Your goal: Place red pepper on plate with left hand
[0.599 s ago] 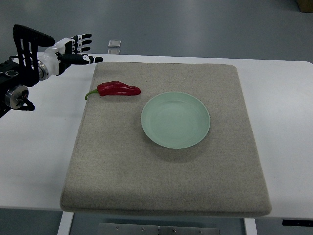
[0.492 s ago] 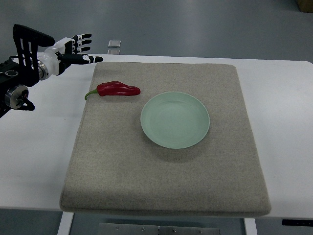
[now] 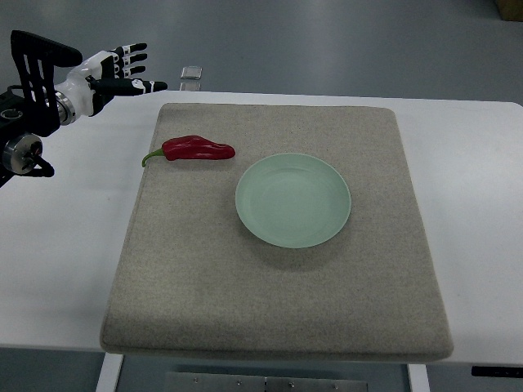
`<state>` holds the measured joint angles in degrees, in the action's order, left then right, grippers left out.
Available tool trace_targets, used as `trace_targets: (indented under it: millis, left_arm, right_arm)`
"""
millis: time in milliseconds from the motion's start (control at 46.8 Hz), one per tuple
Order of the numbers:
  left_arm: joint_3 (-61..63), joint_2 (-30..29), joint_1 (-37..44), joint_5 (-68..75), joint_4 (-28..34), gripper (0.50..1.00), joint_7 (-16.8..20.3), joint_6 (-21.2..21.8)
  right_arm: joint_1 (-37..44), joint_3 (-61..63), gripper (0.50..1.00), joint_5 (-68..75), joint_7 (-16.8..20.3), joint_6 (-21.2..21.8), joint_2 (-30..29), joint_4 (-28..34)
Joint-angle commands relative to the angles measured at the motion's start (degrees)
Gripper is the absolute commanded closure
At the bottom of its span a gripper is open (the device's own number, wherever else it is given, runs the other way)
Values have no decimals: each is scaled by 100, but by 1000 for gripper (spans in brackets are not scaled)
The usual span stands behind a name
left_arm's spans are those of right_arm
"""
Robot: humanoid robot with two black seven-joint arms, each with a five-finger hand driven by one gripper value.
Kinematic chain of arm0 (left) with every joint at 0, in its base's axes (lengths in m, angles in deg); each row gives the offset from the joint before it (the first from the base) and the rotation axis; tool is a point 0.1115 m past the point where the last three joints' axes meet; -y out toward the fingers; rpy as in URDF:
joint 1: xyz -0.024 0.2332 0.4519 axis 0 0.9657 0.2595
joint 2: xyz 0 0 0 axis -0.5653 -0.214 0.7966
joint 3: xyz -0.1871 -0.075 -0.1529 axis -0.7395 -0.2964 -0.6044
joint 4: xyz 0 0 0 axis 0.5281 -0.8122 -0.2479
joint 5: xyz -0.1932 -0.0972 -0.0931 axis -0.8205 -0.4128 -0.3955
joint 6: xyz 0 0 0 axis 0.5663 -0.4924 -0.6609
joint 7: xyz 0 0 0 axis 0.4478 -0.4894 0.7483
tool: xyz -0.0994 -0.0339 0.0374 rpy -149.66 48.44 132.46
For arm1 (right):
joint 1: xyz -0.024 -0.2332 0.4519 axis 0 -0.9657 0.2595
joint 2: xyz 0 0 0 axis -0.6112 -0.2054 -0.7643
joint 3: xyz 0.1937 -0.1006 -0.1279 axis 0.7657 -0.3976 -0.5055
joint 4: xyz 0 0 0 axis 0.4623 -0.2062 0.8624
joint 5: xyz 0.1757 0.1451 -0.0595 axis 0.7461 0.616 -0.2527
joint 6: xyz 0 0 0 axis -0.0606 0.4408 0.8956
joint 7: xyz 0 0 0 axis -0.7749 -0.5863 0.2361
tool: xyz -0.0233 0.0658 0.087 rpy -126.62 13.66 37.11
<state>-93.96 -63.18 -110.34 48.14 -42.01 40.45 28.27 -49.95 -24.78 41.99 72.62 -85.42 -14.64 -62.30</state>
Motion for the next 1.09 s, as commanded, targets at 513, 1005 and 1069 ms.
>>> trace_targets:
  millis: [513,1005,1069]
  left_arm:
    - [-10,41,-8,-2,211,504,-2,-1]
    - [-1,76,1,7,202,504,-2,-1]
    - [-1,76,1,7,202,504,-2,-1]
  right_arm:
    - [0,0,572,0,-1,0,0,-7]
    - [0,0,572,0,-1,0,0,1]
    - [0,0,572,0,-1,0,0,1]
